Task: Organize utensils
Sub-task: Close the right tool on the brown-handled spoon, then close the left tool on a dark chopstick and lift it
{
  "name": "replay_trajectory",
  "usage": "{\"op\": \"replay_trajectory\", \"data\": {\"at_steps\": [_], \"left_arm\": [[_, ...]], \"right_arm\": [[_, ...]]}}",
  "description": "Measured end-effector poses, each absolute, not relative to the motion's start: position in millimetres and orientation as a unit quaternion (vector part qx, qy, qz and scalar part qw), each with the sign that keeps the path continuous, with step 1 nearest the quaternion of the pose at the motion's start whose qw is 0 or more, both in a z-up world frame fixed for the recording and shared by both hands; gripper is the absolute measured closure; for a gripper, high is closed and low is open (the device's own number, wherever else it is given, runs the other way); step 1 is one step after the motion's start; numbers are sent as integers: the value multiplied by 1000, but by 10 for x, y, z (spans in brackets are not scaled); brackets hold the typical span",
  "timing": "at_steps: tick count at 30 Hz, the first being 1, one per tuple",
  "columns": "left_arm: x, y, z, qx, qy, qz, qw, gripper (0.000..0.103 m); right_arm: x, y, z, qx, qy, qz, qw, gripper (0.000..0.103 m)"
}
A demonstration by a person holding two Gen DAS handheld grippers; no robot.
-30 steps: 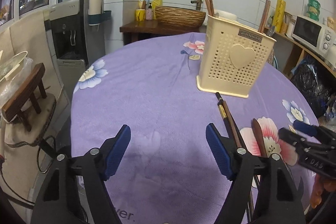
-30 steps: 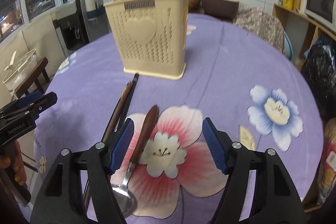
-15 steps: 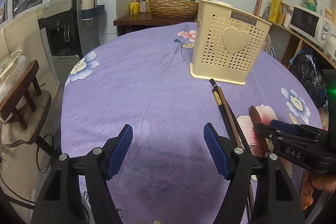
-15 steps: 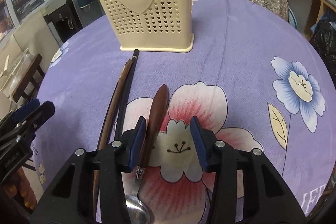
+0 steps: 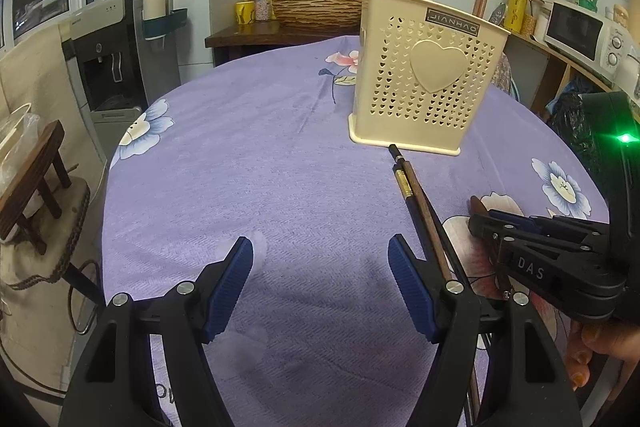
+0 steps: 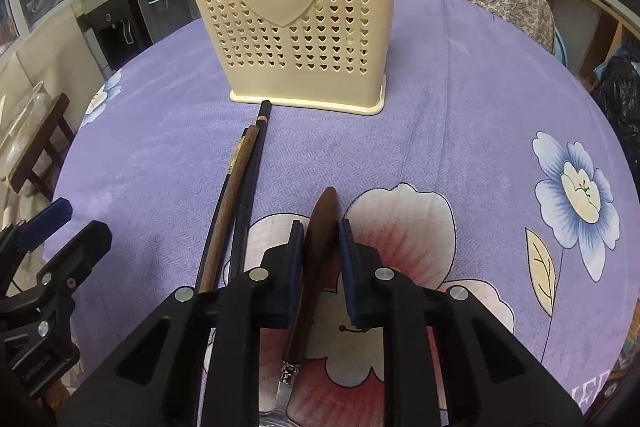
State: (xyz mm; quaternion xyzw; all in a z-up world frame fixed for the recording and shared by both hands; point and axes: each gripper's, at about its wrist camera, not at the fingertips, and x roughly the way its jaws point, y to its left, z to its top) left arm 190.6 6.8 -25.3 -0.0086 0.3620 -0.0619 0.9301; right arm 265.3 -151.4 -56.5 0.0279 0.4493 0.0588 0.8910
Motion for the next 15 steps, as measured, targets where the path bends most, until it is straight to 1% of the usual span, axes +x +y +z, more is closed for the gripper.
{"op": "replay_trajectory", "data": {"at_steps": [8,11,15], "left_arm": [[2048,-121,-308,-9,381,-97,919,34],[2180,-260,-318,-9,394,-119,911,43],[2359,-416,-329,-13,407,-137,903,48]], "right_arm": [[2604,-1816,-500,64,442,58,893,85],[2580,-1921,-469,68,435,47,897,85],[2544,-2028,-449,72,427,37,900,85]]}}
